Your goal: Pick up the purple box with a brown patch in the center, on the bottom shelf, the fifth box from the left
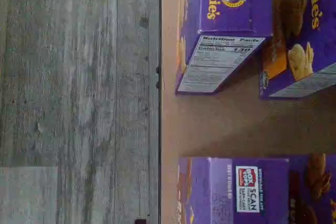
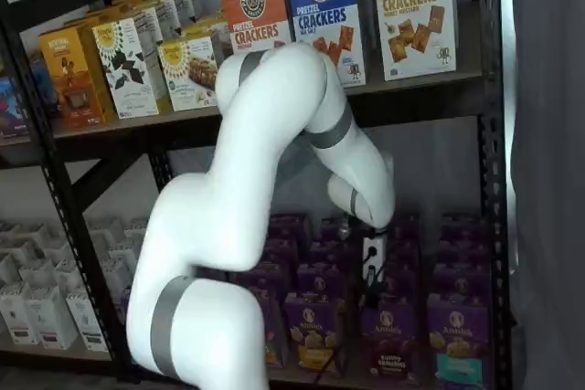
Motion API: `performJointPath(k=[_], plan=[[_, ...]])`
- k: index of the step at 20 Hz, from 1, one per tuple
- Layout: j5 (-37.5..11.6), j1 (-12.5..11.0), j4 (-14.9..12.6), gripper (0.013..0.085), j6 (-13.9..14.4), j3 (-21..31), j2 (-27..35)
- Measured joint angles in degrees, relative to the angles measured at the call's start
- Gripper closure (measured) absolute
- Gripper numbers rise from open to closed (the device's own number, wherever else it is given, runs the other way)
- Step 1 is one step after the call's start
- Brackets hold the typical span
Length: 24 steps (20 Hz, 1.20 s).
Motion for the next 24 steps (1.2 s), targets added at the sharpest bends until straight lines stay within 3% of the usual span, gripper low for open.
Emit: performJointPath(k=[3,11,17,24], plan=[[4.2,-0.6,2.0,0.0130,-2.0,-0.6,0.0],[2.8,-0.8,3.7,0.0130,-4.0,1.5,-0.3],[4.9,-1.2,5.2,0.0130,-5.5,-0.7,0.7],[6.2,-1.7,3.0,0.0130,-3.7,-4.6,3.0]])
